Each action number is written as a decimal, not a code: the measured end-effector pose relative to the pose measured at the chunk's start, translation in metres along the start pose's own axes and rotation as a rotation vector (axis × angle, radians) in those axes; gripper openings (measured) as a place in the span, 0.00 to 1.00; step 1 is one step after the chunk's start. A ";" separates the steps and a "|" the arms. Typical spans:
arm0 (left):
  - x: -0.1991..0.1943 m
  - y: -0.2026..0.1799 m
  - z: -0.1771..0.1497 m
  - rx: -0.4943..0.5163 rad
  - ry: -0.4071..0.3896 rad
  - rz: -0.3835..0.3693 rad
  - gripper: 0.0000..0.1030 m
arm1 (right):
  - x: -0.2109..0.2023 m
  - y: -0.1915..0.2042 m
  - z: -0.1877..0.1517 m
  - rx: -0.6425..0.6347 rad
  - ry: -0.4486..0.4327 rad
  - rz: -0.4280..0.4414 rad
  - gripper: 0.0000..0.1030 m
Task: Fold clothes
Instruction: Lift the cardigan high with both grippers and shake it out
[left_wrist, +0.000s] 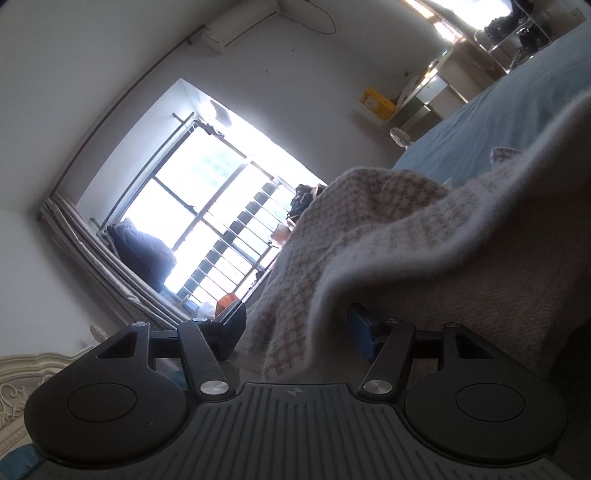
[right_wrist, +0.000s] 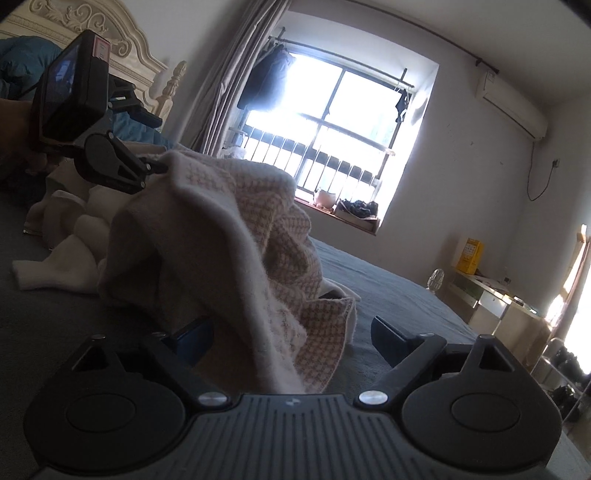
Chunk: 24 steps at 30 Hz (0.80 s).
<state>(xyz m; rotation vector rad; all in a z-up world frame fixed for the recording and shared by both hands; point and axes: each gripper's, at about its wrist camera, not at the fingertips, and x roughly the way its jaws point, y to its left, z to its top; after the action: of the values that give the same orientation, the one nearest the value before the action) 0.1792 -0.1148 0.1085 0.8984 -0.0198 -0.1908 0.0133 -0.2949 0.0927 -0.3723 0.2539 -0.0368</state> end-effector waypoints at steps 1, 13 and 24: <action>0.006 -0.001 -0.002 0.005 0.010 0.007 0.59 | 0.007 -0.001 -0.002 0.008 0.018 -0.008 0.70; 0.033 -0.005 0.005 -0.048 0.025 0.138 0.09 | 0.049 0.000 -0.010 0.012 0.093 -0.094 0.18; -0.065 0.049 0.069 -0.222 -0.225 0.342 0.05 | -0.036 -0.035 0.035 0.123 -0.168 -0.329 0.05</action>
<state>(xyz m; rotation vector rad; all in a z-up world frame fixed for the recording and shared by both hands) 0.1168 -0.1272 0.1941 0.6368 -0.3528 0.0261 -0.0123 -0.3121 0.1455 -0.2894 0.0221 -0.3424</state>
